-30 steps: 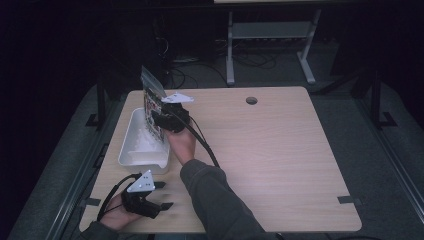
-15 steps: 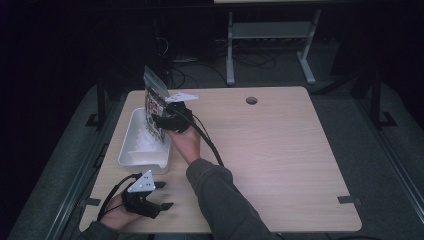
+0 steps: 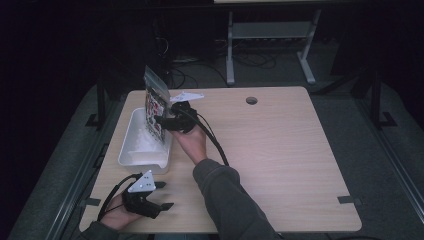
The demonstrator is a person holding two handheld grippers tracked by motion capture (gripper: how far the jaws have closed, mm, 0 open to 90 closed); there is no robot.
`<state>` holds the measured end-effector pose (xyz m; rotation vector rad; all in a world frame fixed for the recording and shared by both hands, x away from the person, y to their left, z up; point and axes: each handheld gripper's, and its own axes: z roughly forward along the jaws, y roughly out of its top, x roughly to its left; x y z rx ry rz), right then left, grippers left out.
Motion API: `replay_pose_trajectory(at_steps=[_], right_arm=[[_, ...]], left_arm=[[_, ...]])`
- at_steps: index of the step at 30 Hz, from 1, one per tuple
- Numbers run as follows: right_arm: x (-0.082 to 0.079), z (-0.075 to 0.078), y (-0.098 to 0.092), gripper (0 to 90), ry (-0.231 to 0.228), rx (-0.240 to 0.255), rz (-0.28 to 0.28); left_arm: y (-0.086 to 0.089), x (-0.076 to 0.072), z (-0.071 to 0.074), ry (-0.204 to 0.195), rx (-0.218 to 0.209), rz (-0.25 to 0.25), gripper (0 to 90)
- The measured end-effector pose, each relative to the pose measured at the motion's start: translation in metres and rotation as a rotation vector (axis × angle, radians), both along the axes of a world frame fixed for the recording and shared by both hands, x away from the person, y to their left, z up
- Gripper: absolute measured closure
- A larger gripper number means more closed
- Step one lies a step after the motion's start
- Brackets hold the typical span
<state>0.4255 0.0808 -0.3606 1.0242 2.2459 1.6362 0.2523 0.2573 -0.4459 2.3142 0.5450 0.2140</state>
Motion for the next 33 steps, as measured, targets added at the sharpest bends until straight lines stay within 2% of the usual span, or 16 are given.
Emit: replay_pose_trajectory(at_steps=[13,23,33], right_arm=[[-0.007,0.004,-0.023,34.1,0.016,-0.004,0.060],[-0.011,0.003,-0.043,30.4,0.046,0.001,0.086],[-0.015,0.003,-0.064,28.4,0.056,-0.002,0.098]], left_arm=[[-0.001,0.000,0.000,-0.004,0.000,-0.001,25.2],[-0.003,-0.001,-0.001,-0.003,0.005,-0.007,24.6],[-0.004,-0.001,-0.002,-0.006,0.012,-0.006,24.4]])
